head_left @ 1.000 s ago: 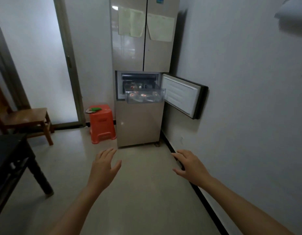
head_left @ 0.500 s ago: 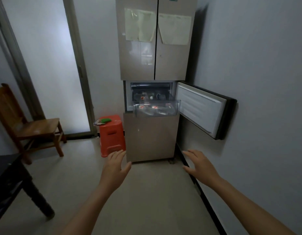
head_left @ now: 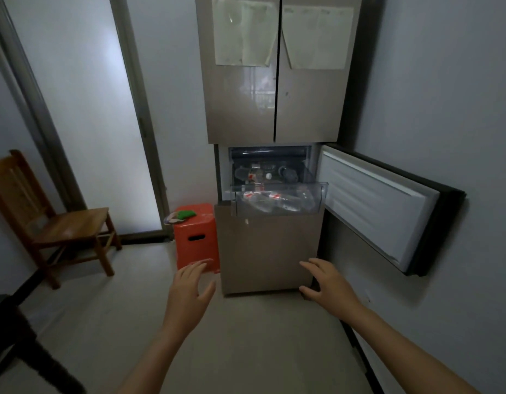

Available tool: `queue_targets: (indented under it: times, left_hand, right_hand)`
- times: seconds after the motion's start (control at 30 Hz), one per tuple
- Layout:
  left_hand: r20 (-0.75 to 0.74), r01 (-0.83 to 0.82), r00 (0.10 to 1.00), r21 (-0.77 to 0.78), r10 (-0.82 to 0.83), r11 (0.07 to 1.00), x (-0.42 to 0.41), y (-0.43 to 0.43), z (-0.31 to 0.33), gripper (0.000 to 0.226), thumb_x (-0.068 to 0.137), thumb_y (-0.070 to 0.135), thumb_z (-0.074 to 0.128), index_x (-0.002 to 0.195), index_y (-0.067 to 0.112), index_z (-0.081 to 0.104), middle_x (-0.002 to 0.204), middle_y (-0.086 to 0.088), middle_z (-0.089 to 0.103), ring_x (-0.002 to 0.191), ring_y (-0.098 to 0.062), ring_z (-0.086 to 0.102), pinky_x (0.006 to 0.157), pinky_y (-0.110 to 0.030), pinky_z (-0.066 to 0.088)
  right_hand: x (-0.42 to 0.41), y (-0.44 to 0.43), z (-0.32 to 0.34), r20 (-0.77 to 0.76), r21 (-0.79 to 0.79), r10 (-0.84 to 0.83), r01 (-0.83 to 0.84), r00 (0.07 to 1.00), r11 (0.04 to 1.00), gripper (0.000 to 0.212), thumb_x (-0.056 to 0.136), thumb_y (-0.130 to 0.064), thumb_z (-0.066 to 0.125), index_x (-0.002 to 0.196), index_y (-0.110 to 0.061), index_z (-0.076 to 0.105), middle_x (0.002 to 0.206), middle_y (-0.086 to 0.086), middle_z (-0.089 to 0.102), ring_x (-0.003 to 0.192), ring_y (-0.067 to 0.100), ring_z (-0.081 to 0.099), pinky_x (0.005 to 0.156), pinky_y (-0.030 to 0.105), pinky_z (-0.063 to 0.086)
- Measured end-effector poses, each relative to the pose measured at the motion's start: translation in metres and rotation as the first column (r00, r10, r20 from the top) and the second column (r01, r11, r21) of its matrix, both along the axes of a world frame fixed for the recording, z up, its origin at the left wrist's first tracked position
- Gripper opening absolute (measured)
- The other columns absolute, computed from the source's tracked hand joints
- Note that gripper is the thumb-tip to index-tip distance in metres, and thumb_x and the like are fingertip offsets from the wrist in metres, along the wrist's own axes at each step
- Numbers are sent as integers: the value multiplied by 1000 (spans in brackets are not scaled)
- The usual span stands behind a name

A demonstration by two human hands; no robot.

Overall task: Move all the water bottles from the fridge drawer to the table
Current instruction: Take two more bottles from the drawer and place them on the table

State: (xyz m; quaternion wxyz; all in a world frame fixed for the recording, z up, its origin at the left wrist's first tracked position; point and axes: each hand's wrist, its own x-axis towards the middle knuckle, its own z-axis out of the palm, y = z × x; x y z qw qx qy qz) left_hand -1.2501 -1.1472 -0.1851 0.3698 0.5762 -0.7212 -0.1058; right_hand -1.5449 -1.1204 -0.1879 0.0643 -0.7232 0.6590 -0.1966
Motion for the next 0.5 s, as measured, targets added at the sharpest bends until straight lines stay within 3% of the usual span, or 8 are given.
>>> queue_targets:
  times: [0.37,0.5]
  left_hand:
    - [-69,31,997,32,-29,999,-21,-206,-2,42,85,16,62,124,4,53,129,-13,54,124,-27,42,104,-38,33]
    - [-75,62,996,89,-55,994,-39,-249,-12,41,84,14,64,123,2,55,129,-15,54,125,-28,42,105,-38,33]
  right_hand:
    - [-15,-188,21,-57,3,-76,77,995,997,60,89,-38,55,142,-23,32,148,1,29,138,14,24,111,24,22]
    - [-25,-222,10,-63,75,-97,102,993,992,60,89,-39,55,142,-25,31,149,1,28,138,13,23,113,27,24]
